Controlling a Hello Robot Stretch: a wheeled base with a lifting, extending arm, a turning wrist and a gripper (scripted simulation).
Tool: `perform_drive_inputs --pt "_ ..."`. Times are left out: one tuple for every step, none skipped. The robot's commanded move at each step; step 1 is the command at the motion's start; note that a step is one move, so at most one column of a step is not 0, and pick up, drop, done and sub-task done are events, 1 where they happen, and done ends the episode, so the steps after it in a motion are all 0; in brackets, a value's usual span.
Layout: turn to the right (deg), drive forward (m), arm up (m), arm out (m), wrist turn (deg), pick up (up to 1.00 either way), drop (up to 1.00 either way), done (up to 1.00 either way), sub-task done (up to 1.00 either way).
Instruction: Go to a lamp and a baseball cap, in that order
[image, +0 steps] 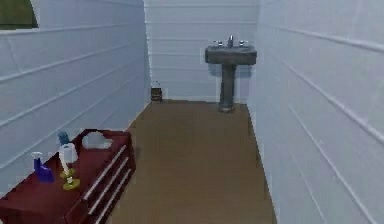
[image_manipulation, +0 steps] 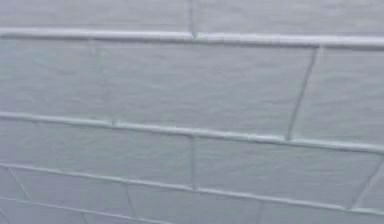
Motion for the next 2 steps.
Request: perform_drive_inputs --pt "0.0 0.9 0.0 0.0 0.0 0.0 0.0 0.0 0.0" --pt "-45.0 0.0 0.0 0.0 0.0 0.0 0.0 0.0 0.0"
